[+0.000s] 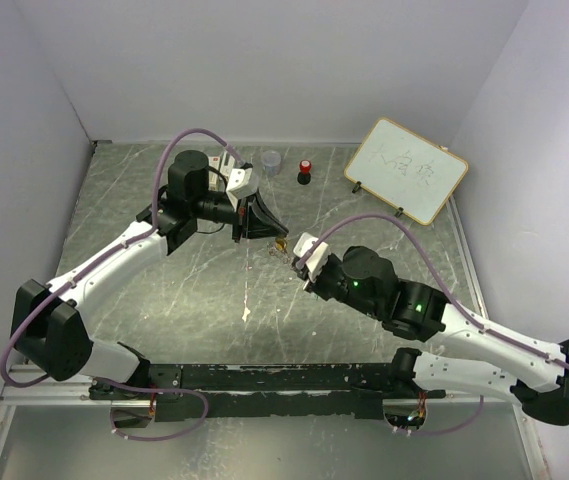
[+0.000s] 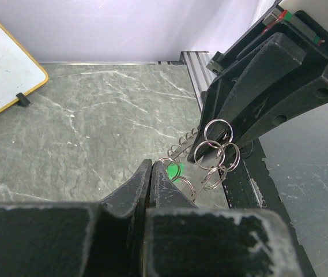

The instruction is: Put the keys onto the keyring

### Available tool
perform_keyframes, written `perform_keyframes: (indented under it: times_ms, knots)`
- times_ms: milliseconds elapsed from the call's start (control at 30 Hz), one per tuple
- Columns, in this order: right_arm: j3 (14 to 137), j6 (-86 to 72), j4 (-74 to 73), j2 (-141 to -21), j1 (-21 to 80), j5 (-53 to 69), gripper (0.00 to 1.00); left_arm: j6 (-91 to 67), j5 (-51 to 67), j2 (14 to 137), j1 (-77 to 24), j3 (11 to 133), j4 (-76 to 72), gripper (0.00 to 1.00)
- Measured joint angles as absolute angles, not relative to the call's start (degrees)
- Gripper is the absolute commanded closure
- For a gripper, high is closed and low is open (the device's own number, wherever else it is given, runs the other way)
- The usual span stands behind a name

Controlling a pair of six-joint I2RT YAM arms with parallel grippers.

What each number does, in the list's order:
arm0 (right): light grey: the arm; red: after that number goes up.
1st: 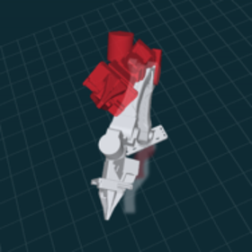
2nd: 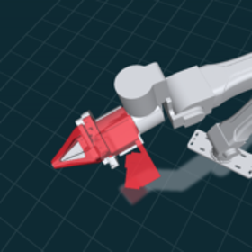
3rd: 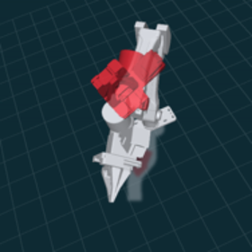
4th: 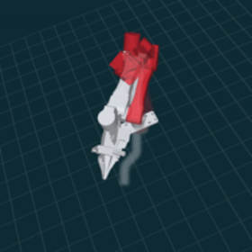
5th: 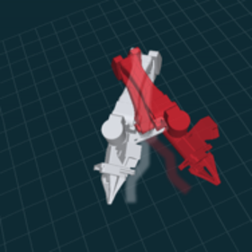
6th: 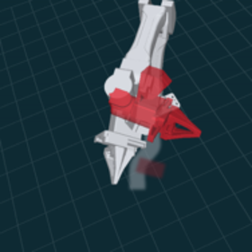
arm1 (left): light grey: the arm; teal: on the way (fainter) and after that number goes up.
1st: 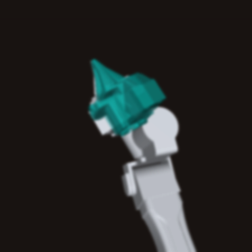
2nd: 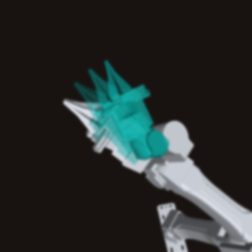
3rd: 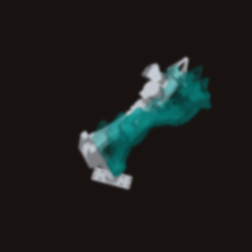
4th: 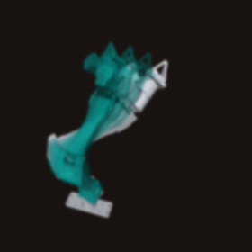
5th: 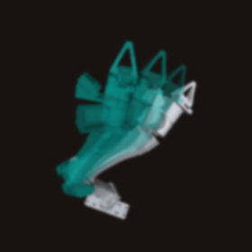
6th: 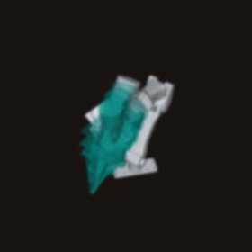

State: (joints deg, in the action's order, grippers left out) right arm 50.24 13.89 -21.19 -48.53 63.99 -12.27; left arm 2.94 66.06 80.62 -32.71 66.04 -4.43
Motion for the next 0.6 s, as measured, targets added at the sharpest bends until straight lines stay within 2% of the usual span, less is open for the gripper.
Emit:
perform_keyframes:
  times_ms: [600]
  knots:
    - [52.34,14.48,-21.91,-51.53,63.96,-12.47,1.00,3.16,66.76,81.78,-32.49,66.04,-4.56,0.93]
